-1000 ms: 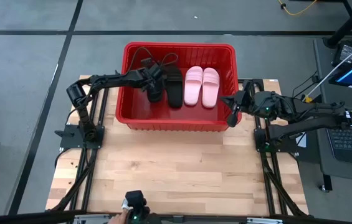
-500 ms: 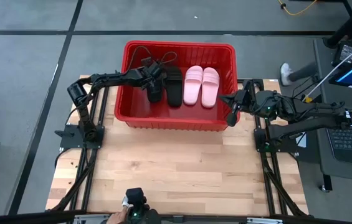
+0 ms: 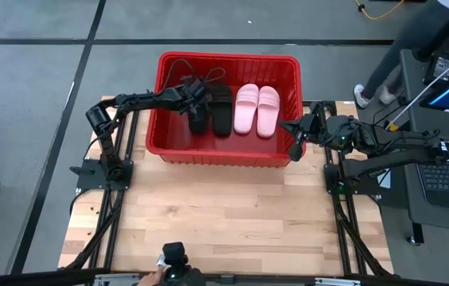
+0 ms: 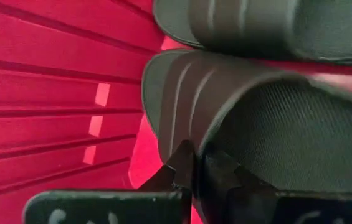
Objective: Pick and place slides into bin
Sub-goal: Put the black slide into the red bin
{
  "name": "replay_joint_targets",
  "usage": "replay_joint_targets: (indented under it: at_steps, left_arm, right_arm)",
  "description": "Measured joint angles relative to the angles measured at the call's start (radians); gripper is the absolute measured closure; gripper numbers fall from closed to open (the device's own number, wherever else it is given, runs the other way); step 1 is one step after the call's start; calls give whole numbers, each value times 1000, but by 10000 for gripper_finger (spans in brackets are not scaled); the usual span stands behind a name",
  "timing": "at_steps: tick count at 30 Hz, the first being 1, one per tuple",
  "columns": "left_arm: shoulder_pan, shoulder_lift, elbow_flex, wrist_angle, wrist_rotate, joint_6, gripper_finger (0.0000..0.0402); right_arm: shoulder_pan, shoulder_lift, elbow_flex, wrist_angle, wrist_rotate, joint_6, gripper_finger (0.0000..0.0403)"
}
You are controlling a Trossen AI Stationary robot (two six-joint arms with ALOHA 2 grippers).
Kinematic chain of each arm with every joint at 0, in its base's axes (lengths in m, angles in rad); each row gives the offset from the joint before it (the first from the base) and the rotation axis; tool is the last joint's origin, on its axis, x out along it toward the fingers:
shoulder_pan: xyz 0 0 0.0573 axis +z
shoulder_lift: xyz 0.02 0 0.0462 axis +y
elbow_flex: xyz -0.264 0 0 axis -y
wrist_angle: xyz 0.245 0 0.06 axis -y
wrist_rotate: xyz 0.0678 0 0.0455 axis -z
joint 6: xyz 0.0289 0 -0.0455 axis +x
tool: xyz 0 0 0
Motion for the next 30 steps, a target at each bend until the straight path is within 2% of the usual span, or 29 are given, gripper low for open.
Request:
replay_joint_targets:
  at_steps: [15,19,30]
  left_arm:
    - [-1,0,0,-18,2,-4,391]
    - [-1,0,0,-18,3,-51,388]
    - [-1,1,0,-19,24,-104,337]
  right_arm:
    - [0,0,0,0,0,3,396]
    - [0,0,0,1,0,28,396]
    - [5,5,0,32,-25,30,399]
